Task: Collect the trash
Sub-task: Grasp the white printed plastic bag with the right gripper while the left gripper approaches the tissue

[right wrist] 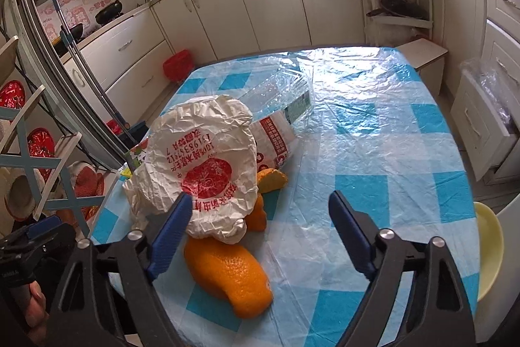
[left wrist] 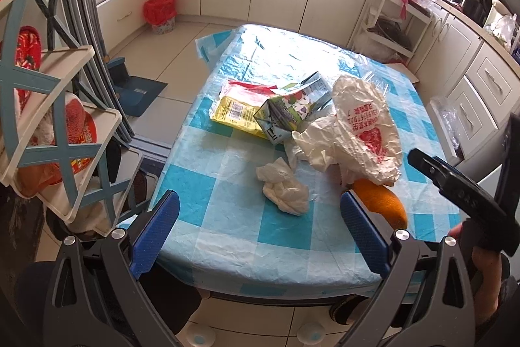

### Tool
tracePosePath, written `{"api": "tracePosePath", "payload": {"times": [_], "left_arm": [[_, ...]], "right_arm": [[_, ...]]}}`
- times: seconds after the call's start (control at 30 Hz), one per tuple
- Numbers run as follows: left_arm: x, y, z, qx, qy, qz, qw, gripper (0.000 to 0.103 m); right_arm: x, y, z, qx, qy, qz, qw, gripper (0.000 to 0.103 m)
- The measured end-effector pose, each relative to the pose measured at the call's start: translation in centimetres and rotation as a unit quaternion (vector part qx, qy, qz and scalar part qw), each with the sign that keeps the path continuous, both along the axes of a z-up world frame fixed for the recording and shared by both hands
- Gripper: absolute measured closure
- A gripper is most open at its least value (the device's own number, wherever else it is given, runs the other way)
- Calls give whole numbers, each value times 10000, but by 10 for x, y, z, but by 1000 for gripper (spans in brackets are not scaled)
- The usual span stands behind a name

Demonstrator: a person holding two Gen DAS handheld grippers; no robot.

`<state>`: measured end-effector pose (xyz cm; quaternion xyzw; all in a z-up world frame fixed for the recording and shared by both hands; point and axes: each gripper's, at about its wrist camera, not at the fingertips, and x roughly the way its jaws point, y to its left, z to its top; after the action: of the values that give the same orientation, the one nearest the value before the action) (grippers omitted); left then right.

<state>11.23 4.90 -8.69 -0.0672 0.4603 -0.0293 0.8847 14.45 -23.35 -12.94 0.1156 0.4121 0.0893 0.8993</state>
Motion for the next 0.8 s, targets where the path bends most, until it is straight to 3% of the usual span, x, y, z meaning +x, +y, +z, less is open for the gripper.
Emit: {"api": "tracePosePath", "payload": {"times": [0.13, 0.4, 0.6, 0.8], "left_arm": [[5, 3, -13, 78, 133, 36, 9999, 8], [21, -10, -39, 384, 303, -101, 9988, 8], [36, -21, -55, 543, 433, -129, 9975, 8], [44, -33, -65, 698, 402, -90, 9967, 9]], "right_arm": [[15, 6, -9, 37, 159, 150, 9998, 39], [29, 0, -28, 718, 523, 432, 9951, 82], [23, -14, -22, 1139, 325, 436, 9920, 90], [13, -46, -5, 1463, -70, 126, 9891, 90]]}}
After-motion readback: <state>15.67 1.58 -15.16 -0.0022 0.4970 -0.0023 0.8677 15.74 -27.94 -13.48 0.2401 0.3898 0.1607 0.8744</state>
